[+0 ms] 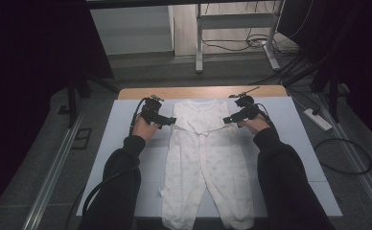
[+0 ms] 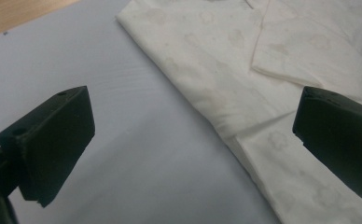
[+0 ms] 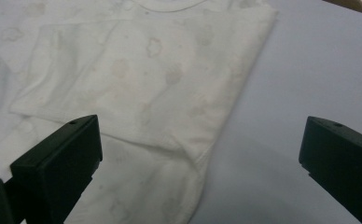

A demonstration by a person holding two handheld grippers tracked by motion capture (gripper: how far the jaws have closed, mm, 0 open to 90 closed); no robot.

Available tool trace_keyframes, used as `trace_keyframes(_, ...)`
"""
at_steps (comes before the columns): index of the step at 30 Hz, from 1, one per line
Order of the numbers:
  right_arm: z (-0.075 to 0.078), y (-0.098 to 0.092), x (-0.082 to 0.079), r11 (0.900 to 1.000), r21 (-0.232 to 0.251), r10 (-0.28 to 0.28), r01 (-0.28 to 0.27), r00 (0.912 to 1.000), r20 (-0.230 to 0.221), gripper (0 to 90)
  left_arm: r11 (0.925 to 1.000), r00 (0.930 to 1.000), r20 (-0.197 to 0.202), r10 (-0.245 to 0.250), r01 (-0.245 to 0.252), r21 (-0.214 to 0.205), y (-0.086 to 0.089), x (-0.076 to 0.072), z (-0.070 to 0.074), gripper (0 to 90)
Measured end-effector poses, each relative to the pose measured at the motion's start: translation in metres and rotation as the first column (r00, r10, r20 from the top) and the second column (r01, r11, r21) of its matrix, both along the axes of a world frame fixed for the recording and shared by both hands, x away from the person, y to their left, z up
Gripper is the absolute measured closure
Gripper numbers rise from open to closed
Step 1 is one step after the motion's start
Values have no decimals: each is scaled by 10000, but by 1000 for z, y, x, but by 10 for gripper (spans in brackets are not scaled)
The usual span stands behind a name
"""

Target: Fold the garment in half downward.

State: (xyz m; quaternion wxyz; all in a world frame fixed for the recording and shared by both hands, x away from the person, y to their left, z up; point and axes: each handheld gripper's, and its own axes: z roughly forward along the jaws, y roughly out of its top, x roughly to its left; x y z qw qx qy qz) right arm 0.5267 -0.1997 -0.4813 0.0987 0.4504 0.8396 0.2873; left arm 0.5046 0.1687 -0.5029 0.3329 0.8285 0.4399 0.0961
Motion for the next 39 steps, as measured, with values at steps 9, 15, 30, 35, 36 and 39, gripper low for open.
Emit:
trace_keyframes(9, -7, -4, 18, 9980, -357, -531, 522, 9983, -258, 0, 9992, 9999, 90, -75, 71, 382, -17, 15, -8, 0)
trace_keyframes(15, -7, -4, 28, 9953, -539, -817, 803, 9963, -247, 0, 9981, 9999, 148, -24, 15, 613, -22, 23, -8, 0)
trace_keyframes(30, -12, 16, 50, 9885, -1120, -990, 1014, 9947, 270, 12, 9935, 9987, 28, 504, -504, 1025, -14, 39, -17, 0)
trace_keyframes(35, -18, 17, 55, 9870, -1198, -1061, 1071, 9942, 152, 14, 9932, 9981, -18, 619, -614, 989, -12, 39, -22, 0)
trace_keyframes(36, -19, 17, 57, 9865, -1220, -1088, 1095, 9940, 123, 15, 9930, 9980, -25, 629, -623, 1002, -12, 39, -23, 0)
trace_keyframes(39, -22, 17, 59, 9855, -1229, -1163, 1169, 9931, 120, 20, 9929, 9974, -33, 724, -718, 948, -10, 41, -24, 0)
